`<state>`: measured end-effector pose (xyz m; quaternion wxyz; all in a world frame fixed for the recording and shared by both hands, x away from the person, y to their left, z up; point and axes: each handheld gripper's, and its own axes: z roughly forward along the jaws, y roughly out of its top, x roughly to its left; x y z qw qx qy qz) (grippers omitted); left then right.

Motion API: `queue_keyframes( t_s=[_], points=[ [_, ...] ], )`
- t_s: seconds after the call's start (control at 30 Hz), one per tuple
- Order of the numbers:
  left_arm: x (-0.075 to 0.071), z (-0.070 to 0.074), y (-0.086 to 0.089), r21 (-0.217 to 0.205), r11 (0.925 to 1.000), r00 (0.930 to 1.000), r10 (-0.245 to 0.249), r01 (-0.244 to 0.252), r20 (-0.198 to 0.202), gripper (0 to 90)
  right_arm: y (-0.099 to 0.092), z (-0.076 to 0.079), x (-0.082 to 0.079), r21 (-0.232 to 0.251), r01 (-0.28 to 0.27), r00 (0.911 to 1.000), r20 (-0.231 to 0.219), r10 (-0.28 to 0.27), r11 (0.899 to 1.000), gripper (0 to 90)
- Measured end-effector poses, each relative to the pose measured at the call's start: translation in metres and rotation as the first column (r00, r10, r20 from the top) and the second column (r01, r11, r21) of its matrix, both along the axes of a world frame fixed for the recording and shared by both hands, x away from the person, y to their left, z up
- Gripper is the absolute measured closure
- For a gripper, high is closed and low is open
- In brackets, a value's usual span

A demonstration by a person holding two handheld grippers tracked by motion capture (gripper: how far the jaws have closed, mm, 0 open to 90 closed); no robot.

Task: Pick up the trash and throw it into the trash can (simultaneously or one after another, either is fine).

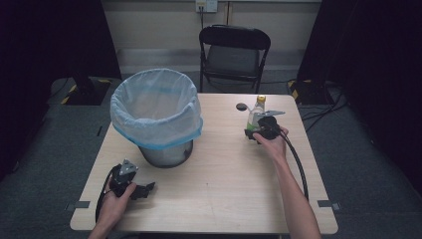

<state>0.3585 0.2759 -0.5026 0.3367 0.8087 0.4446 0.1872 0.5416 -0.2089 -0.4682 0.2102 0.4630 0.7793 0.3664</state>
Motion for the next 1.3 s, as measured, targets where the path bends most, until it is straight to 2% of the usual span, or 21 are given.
queue_keyframes(
  t_s=[0.47, 0.6, 1.3],
  points=[
    [0.000, 0.000, 0.000, -0.001, 1.0000, 1.0000, 0.000, 0.000, 0.000, 0.0, 0.002, 0.002, -0.002, -0.001, 0.019, 0.9998, -0.010, -0.019, 1.000, 27.9],
    [0.000, 0.000, 0.000, -0.001, 1.0000, 1.0000, 0.000, 0.000, 0.000, 0.0, 0.001, 0.004, -0.004, 0.036, 0.023, 0.9996, -0.019, -0.023, 0.999, 27.9],
    [-0.001, 0.000, 0.000, -0.003, 1.0000, 1.0000, 0.004, -0.004, 0.000, 0.1, 0.008, 0.044, -0.028, 0.130, -0.029, 0.9981, 0.057, 0.021, 0.991, 27.9]
  ],
)
